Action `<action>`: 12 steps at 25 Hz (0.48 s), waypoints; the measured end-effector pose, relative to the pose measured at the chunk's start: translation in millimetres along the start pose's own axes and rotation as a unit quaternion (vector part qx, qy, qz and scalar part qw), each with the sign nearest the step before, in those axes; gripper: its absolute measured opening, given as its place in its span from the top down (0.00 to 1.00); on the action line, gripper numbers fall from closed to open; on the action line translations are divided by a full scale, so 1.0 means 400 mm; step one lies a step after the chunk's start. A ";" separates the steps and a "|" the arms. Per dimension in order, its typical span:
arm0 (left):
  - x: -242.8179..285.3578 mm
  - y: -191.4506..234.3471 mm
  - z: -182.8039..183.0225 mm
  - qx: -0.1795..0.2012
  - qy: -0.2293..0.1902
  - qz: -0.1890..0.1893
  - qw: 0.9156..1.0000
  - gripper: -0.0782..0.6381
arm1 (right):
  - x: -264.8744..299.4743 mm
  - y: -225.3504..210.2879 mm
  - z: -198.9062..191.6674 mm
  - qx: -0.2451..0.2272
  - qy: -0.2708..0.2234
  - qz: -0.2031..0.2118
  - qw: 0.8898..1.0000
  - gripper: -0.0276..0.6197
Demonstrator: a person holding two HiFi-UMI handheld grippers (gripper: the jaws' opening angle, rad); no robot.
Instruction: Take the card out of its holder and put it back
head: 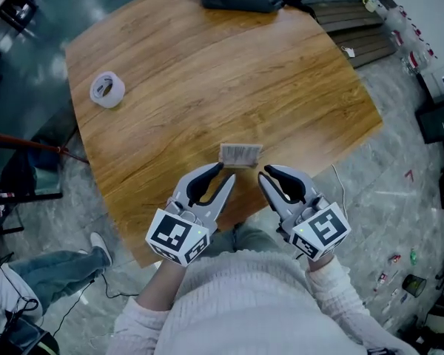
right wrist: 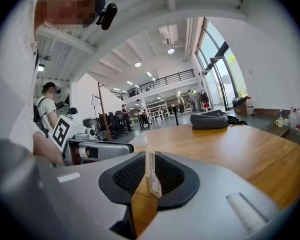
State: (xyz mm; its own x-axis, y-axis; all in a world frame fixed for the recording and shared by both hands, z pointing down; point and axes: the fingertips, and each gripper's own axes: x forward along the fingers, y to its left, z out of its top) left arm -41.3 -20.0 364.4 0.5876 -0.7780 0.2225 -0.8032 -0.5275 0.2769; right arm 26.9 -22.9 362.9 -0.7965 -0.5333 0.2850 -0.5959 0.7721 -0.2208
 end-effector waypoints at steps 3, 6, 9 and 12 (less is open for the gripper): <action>-0.022 -0.022 0.004 0.003 -0.001 0.001 1.000 0.76 | -0.017 0.021 0.013 -0.002 -0.007 -0.003 1.000 0.89; -0.036 -0.045 0.002 0.000 0.002 -0.003 1.000 0.79 | -0.029 0.037 0.015 0.001 -0.007 -0.007 1.000 0.92; -0.040 -0.069 -0.009 0.007 0.012 -0.010 1.000 0.80 | -0.032 0.059 0.005 0.006 -0.005 -0.005 1.000 0.94; -0.047 -0.085 -0.014 0.007 0.014 -0.015 1.000 0.83 | -0.028 0.081 -0.005 0.009 -0.004 0.000 1.000 0.95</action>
State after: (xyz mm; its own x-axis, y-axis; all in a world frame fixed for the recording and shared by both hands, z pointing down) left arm -24.3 14.4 355.9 0.6133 -0.7521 0.2412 -0.7867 -0.5547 0.2709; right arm 16.6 8.9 354.4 -0.7968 -0.5364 0.2782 -0.5982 0.7652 -0.2379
